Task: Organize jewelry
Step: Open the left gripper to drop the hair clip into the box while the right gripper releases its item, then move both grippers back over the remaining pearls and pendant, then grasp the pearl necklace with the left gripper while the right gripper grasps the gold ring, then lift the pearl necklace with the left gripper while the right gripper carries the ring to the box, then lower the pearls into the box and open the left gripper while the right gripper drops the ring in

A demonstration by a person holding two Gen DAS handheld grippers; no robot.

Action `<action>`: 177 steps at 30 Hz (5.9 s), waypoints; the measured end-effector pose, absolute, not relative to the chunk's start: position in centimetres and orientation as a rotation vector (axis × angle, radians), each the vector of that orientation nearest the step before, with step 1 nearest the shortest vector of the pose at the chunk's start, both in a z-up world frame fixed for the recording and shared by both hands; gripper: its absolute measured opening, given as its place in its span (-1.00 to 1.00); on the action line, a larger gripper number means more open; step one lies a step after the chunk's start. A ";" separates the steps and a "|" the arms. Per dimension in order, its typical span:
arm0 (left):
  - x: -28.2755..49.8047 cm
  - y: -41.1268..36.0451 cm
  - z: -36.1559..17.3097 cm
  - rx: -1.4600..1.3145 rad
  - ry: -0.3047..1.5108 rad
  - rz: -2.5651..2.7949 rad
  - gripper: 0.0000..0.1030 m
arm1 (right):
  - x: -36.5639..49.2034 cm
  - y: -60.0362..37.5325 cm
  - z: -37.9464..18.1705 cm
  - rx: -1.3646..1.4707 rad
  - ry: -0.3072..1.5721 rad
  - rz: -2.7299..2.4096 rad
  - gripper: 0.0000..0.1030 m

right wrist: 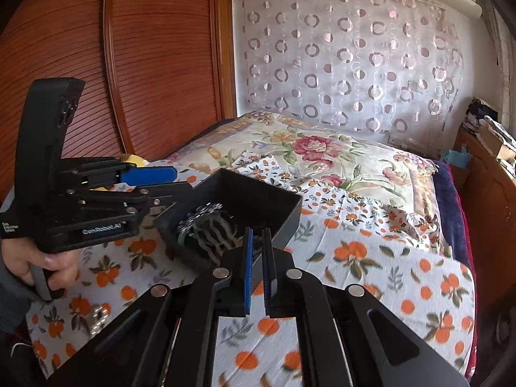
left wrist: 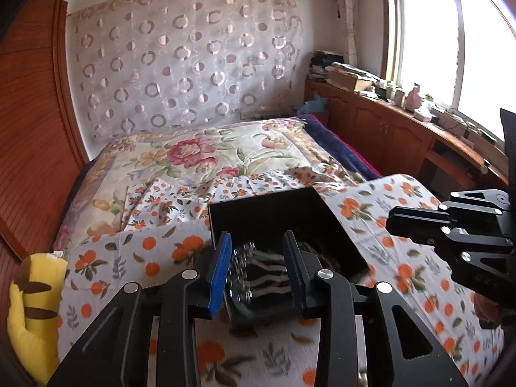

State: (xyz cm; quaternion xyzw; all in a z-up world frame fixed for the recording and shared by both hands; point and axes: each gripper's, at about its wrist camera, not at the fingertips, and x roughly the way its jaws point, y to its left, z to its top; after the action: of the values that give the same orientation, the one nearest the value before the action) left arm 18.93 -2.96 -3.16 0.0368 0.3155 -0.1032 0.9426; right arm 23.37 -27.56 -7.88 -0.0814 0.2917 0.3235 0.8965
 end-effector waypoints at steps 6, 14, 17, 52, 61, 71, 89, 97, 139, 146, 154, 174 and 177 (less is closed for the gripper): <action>14.0 -2.3 -3.7 0.086 0.654 -0.242 -0.25 | 19.5 -27.8 -9.0 -0.166 0.616 0.672 -0.87; 8.5 -1.8 -5.8 0.102 0.702 -0.249 -0.25 | 15.7 -28.3 -11.1 -0.166 0.654 0.657 -0.81; 7.1 -1.6 -6.6 0.084 0.728 -0.245 -0.25 | 14.6 -28.6 -11.8 -0.164 0.670 0.646 -0.77; 3.4 1.4 -6.8 -0.045 0.700 -0.167 -0.88 | 9.5 -29.3 -15.6 -0.176 0.762 0.651 -0.41; 2.6 2.3 -3.8 -0.045 0.608 -0.138 -0.88 | 10.8 -26.4 -16.2 -0.267 0.805 0.721 -0.41; 2.3 2.8 -3.2 -0.041 0.582 -0.127 -0.88 | 12.0 -25.5 -16.7 -0.351 0.819 0.725 -0.53; 2.5 2.1 -4.0 -0.033 0.598 -0.138 -0.88 | 11.4 -28.5 -10.6 -0.198 0.678 0.764 -0.74; 2.4 1.5 -3.8 -0.028 0.592 -0.146 -0.88 | 12.2 -28.8 -10.1 -0.214 0.673 0.729 -0.74; 11.8 -2.4 12.2 0.056 0.349 -0.237 -0.88 | 18.7 -26.2 -5.0 -0.217 0.559 0.705 -0.74; 15.6 -2.9 12.7 0.069 0.356 -0.233 -0.88 | 22.0 -25.2 -5.2 -0.200 0.565 0.722 -0.74; 19.7 -3.1 8.8 0.064 0.440 -0.232 -0.88 | 25.8 -24.1 -7.6 -0.183 0.607 0.728 -0.73; 23.0 -3.3 2.7 0.076 0.555 -0.231 -0.88 | 27.7 -24.4 -9.8 -0.169 0.651 0.697 -0.49; 22.8 -3.4 2.5 0.080 0.563 -0.223 -0.84 | 27.0 -24.9 -9.5 -0.167 0.646 0.690 -0.49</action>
State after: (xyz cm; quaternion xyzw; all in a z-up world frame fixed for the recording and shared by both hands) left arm 22.83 -3.42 2.48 0.0395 0.2772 -0.1096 0.9537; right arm 27.01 -24.92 -9.53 -0.0806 0.3106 0.3318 0.8871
